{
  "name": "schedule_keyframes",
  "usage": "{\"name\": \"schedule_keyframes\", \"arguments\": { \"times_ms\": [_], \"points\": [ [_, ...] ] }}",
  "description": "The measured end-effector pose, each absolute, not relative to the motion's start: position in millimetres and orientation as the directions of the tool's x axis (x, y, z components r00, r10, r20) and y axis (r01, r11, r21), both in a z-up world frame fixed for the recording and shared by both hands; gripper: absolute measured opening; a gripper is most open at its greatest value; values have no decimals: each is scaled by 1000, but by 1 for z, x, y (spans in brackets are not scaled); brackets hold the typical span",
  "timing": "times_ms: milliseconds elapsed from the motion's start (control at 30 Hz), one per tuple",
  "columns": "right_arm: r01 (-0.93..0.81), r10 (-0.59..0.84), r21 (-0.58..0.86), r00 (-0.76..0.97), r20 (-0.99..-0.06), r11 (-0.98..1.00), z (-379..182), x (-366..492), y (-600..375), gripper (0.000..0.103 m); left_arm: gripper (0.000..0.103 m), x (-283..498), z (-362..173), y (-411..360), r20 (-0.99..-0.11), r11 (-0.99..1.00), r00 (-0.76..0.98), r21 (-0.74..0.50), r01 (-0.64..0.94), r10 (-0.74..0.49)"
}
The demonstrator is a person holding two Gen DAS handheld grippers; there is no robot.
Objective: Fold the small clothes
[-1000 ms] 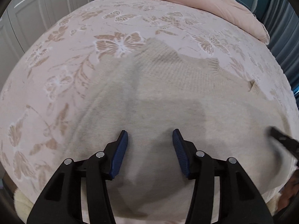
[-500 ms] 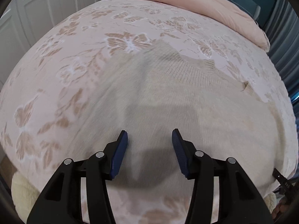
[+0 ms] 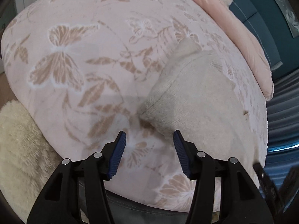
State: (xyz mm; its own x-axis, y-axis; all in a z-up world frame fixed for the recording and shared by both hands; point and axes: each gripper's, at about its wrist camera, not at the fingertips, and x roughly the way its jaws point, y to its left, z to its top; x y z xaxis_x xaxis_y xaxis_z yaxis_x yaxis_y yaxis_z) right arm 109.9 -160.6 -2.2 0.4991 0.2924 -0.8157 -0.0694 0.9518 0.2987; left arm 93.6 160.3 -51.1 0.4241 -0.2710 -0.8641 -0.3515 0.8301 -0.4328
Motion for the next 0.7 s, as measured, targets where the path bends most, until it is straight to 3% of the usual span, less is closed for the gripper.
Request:
{"name": "schedule_keyframes", "arguments": {
  "times_ms": [167,467,600,700],
  "points": [
    [-86,267,253,313,-911,964,-70,134,-113,8,51,90,-42,168,-850,835,450,-442,-328,-273],
    [-35,239,251,451,-860,967,-7,153,-135,5,57,103,-51,174,-831,773,453,-508,-380,-324],
    [16,226,243,320,-920,970,-62,169,-138,6,75,119,-64,158,-831,759,438,-520,-391,-343],
    [16,232,255,362,-903,967,-63,167,-140,5,84,129,-76,153,-838,747,441,-511,-426,-322]
  ]
}}
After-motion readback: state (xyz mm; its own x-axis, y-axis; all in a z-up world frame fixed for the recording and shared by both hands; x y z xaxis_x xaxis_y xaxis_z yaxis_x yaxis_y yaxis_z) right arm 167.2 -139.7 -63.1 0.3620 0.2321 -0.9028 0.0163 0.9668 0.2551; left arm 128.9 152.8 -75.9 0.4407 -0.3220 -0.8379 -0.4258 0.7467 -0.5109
